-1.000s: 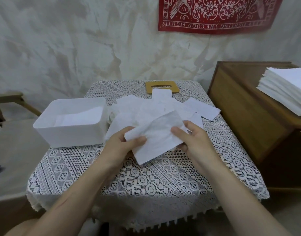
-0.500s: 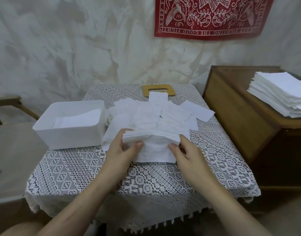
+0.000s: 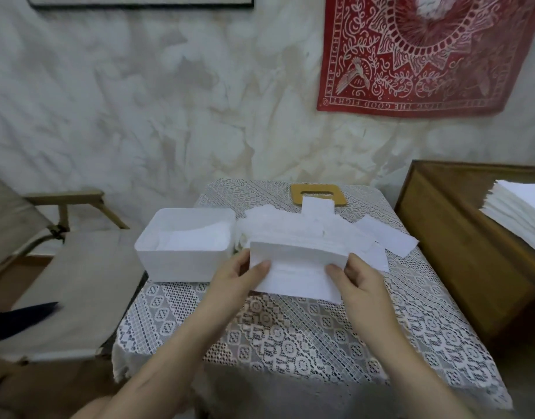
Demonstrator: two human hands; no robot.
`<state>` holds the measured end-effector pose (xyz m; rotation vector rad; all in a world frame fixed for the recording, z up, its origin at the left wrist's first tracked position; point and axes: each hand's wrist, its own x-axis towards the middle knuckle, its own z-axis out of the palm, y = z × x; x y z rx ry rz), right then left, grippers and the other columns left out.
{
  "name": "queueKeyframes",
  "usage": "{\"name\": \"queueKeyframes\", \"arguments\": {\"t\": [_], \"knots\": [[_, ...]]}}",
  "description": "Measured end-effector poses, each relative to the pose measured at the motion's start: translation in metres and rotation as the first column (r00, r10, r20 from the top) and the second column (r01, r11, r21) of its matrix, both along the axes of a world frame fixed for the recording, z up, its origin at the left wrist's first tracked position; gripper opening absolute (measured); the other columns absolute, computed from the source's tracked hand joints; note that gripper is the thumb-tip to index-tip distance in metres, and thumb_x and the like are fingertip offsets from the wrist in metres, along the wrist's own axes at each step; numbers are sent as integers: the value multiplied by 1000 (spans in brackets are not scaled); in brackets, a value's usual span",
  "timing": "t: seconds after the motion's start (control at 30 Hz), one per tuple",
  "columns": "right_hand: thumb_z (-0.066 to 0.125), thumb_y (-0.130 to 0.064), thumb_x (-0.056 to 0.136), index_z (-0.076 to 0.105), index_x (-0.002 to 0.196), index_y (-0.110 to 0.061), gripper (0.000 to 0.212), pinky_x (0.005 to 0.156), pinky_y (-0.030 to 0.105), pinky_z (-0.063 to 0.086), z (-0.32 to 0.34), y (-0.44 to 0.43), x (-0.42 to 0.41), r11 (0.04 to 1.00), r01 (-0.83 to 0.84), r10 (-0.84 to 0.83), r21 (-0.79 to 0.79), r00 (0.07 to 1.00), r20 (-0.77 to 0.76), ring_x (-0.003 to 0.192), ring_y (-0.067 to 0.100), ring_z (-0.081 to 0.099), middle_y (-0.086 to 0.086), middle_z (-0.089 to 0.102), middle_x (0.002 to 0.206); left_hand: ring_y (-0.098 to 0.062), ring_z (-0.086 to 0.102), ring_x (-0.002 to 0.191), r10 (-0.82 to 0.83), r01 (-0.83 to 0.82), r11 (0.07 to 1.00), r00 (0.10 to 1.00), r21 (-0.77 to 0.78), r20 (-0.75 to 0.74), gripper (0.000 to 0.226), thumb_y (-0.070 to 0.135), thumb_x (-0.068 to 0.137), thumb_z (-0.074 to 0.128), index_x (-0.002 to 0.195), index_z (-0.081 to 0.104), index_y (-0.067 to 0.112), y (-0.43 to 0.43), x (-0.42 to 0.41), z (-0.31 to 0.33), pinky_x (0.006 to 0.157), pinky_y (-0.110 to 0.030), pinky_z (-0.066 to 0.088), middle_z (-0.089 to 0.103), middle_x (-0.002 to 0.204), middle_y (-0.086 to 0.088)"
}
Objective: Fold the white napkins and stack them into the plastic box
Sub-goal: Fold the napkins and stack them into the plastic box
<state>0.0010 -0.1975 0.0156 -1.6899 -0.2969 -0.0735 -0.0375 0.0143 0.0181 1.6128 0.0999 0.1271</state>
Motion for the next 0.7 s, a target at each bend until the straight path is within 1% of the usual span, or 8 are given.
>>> {"name": "queueKeyframes", "arguments": {"t": [0.07, 0.17, 0.3, 0.37, 0.4, 0.5, 0.57, 0.7], "knots": [[61, -16, 101, 71, 103, -22, 12, 79, 33, 57, 13, 20, 2, 999, 17, -17, 44, 1000, 7, 91, 11, 73, -8, 78, 97, -13, 74, 93, 79, -80, 996, 997, -32, -13, 19, 25, 102, 61, 119, 70, 21, 19, -8, 12, 75, -25, 57, 79, 106, 6], [66, -23, 99, 71, 100, -20, 6, 72, 42, 63, 31, 57, 5, 997, -6, 8, 74, 1000, -19, 84, 17, 73, 1, 78, 93, -21, 72, 90, 225, -225, 973, 974, -53, -2, 16, 21, 101, 64, 112, 74, 14, 52, -14, 27, 69, -29, 60, 78, 101, -3], [67, -25, 98, 71, 94, -13, 14, 66, 39, 58, 42, 102, 16, 996, -87, 86, -22, 994, -70, 72, 19, 68, 10, 74, 92, -17, 68, 81, 349, -349, 936, 937, -45, -10, 9, 20, 100, 67, 103, 74, 16, 98, -9, 46, 59, -24, 55, 74, 95, -2], [66, -33, 97, 67, 80, -15, 26, 65, 42, 50, 44, 121, 25, 989, -80, 74, -124, 996, -57, 69, 21, 61, 2, 69, 77, -15, 65, 72, 388, -388, 919, 922, 71, 22, 8, 21, 99, 68, 95, 74, 19, 120, -2, 51, 58, -26, 51, 72, 85, 0], [65, -37, 96, 59, 70, -16, 34, 65, 39, 42, 45, 130, 30, 983, -76, 67, -167, 996, -60, 65, 21, 52, -3, 58, 66, -14, 63, 68, 403, -406, 899, 914, 166, 52, 13, 22, 99, 68, 87, 73, 21, 131, 3, 52, 59, -28, 48, 70, 77, 4], [62, -34, 97, 40, 61, -21, 44, 64, 34, 26, 45, 152, 44, 959, -43, 20, -281, 996, -84, 57, 16, 36, -11, 35, 50, -14, 48, 59, 418, -411, 787, 904, 460, 91, 41, 26, 101, 62, 63, 55, 12, 155, 17, 50, 58, -33, 31, 50, 55, 4], [62, -34, 97, 43, 64, -19, 41, 63, 33, 28, 42, 162, 49, 939, -16, -16, -342, 996, -90, 58, 17, 39, -8, 39, 55, -15, 43, 58, 445, -408, 729, 893, 550, 71, 44, 30, 101, 61, 65, 48, 7, 167, 24, 45, 57, -34, 26, 45, 56, -6], [64, -37, 94, 58, 63, -17, 38, 62, 30, 37, 35, 175, 56, 895, 44, -74, -444, 996, -50, 66, 21, 55, -3, 59, 69, -20, 62, 73, 485, -383, 629, 874, 677, 44, 34, 43, 96, 63, 69, 62, 23, 183, 31, 33, 61, -32, 38, 61, 67, 8]]}}
